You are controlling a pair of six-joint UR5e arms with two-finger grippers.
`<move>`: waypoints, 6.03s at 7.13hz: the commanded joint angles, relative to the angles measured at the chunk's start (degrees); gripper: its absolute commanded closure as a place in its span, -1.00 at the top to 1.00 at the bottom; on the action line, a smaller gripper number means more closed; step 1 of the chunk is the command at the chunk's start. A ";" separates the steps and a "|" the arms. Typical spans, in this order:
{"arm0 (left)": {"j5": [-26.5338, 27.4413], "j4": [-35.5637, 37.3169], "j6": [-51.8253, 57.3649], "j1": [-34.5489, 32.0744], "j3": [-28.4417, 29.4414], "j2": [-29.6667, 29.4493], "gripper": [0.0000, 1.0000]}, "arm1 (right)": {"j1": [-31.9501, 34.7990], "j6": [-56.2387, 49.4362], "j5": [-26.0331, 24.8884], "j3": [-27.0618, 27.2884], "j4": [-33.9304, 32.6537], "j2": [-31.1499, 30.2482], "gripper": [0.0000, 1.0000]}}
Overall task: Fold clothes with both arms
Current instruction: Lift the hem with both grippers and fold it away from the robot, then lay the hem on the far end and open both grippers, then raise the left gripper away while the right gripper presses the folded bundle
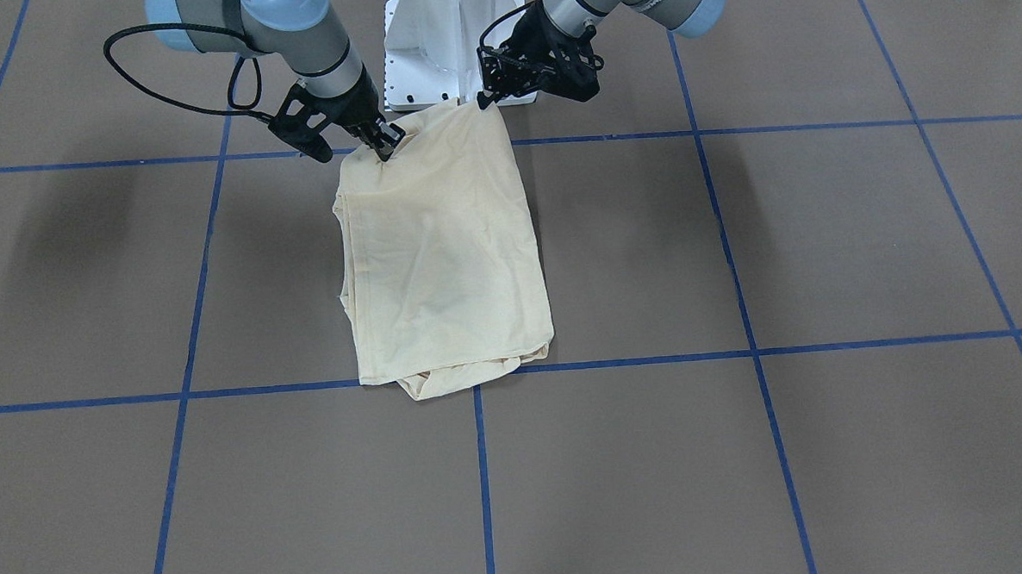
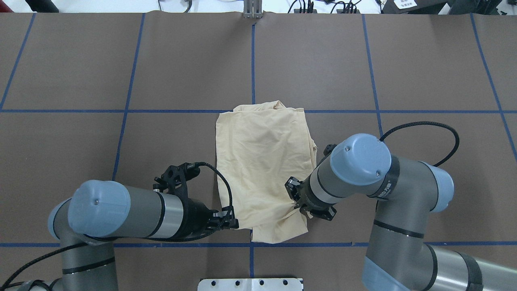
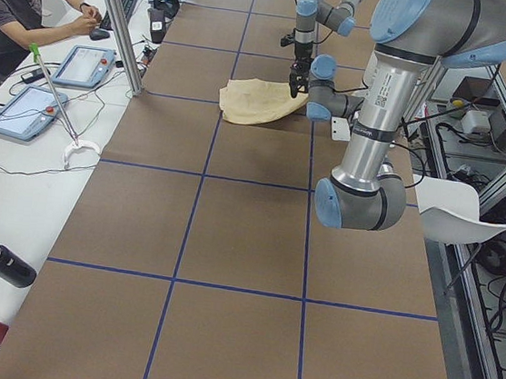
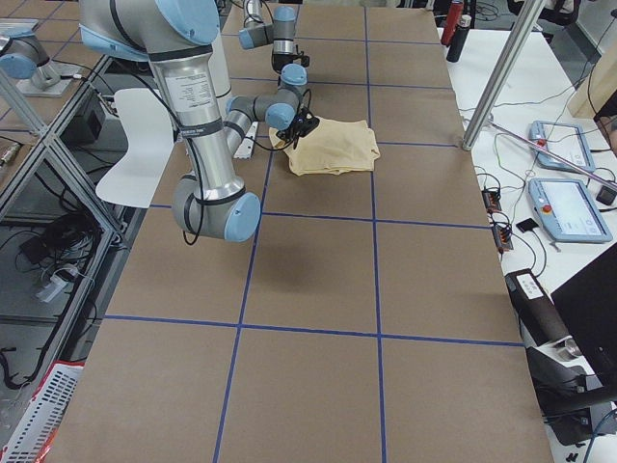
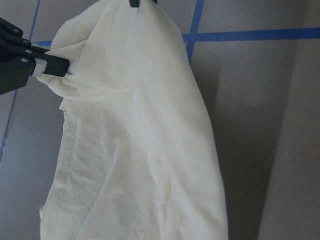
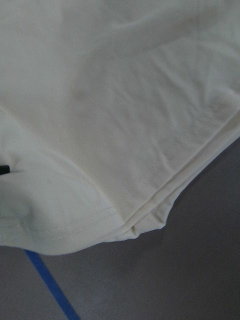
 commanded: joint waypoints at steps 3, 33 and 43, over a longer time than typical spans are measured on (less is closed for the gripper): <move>-4.68 -1.40 8.48 -14.50 13.58 -8.92 -1.00 | 9.25 -4.13 -0.03 -10.97 0.24 10.75 -1.00; -20.52 -8.44 22.81 -35.18 26.22 -4.49 0.99 | 2.08 -29.51 -12.04 -24.99 2.19 20.89 0.99; -20.43 -8.88 24.31 -35.09 26.49 -2.37 0.99 | 7.58 -47.28 -17.43 -47.03 7.98 33.08 0.96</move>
